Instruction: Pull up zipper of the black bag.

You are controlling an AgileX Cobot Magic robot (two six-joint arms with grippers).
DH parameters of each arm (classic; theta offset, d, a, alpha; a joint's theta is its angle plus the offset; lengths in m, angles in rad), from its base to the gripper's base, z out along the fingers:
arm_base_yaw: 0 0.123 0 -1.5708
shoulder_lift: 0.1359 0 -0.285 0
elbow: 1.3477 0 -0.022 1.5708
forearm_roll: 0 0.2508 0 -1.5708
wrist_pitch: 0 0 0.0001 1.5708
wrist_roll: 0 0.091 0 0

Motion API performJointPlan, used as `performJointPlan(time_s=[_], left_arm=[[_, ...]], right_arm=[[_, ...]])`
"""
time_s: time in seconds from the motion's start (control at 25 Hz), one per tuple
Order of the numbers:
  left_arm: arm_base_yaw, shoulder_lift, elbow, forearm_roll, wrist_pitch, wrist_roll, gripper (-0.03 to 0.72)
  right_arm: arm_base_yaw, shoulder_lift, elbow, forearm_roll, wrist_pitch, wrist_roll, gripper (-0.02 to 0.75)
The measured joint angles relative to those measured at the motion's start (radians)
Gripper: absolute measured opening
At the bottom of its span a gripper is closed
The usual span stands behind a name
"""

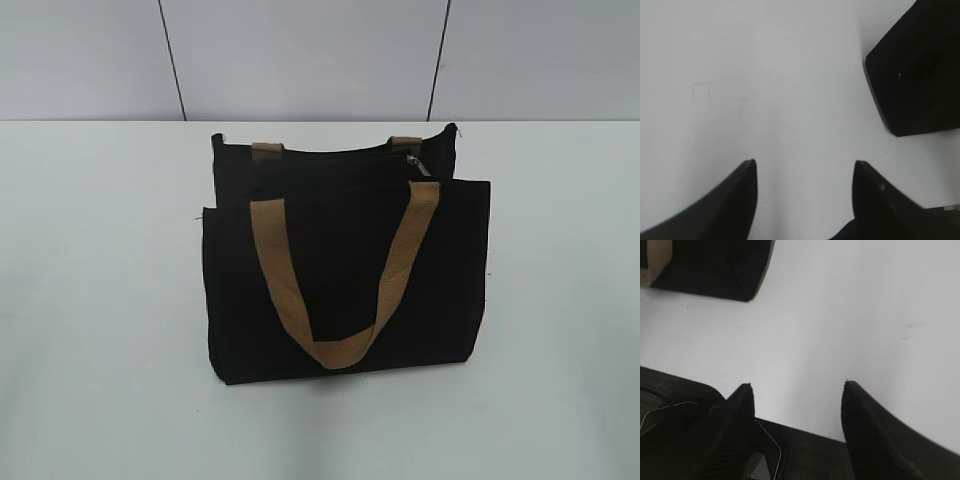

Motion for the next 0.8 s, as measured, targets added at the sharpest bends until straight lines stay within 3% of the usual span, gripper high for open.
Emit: performJointPlan(time_s=[0.32,0.8], left_arm=[[0.000,-0.215,0.129,0.000,0.003,0.005,0.452],[0.000,-0.435,0.136,0.000,0.009,0.048,0.451]], right_arm=[[0.000,-0.259,0.155,0.004,0.004,0.000,0.435],[0.000,-0.502,0.194,0.042,-0.011,0.001,0.435]])
